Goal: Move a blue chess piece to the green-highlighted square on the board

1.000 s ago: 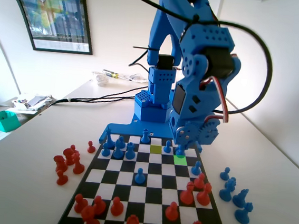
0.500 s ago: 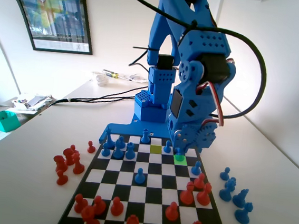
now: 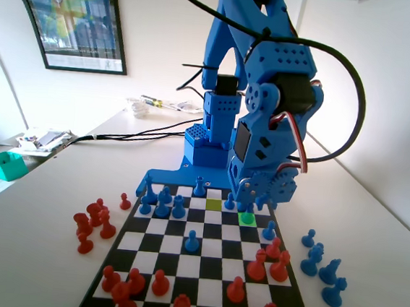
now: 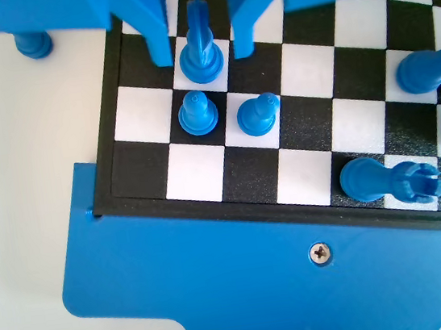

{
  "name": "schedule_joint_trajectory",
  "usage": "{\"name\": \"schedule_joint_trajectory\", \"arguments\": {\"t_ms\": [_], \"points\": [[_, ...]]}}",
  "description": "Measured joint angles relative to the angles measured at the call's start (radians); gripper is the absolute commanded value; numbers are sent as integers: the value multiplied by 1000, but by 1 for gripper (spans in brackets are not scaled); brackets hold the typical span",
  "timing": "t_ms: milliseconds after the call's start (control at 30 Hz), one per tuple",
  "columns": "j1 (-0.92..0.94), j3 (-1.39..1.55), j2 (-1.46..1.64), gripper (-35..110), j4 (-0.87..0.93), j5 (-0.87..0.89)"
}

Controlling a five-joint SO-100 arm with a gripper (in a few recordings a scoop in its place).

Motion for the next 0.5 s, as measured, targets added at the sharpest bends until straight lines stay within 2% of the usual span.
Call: {"name": "schedule_joint_trajectory", "arguments": {"t_ms": [267,500], "points": [[34,-29,91,18,98,-40],[43,-213,276,17,408,-49]]}}
